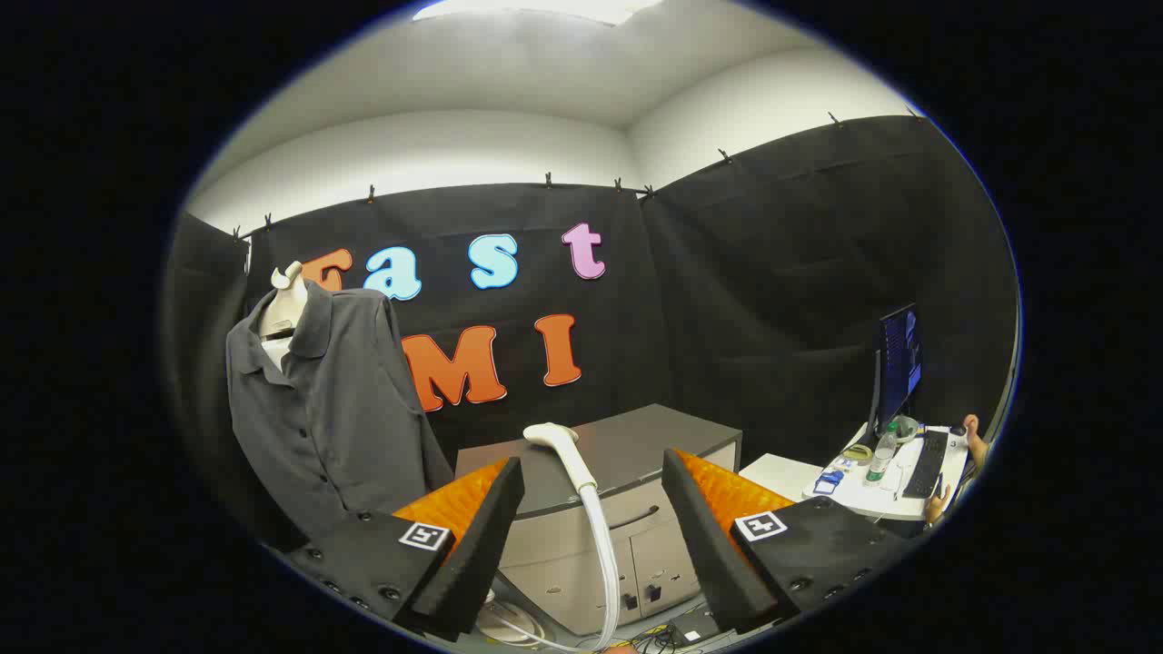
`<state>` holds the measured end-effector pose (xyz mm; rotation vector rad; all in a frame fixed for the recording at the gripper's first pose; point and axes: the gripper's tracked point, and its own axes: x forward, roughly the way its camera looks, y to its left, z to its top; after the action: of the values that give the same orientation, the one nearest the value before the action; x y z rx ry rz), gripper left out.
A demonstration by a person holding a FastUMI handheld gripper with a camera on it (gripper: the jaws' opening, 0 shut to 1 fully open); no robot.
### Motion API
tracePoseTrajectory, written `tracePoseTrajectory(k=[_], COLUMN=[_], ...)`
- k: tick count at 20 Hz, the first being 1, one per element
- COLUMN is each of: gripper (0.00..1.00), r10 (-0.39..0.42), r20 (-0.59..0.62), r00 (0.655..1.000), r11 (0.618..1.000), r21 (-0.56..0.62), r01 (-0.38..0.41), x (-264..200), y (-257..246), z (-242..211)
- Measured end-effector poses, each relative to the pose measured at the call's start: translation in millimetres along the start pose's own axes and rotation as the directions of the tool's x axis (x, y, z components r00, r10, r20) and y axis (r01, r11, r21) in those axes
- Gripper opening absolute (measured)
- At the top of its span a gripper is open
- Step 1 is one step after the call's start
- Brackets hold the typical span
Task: Iron the clothes twice with a garment steamer, once on the left side and once on the right side.
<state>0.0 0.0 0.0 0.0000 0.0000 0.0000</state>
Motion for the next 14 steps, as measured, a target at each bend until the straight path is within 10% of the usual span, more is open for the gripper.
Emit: tracePoseTrajectory(k=[14], gripper=[0.98], r10=[-0.018], r20=[-0.003], r00=[1.000], r11=[1.000], r21=[0.004], r01=[0.018], x=[-6], y=[-11], z=[2])
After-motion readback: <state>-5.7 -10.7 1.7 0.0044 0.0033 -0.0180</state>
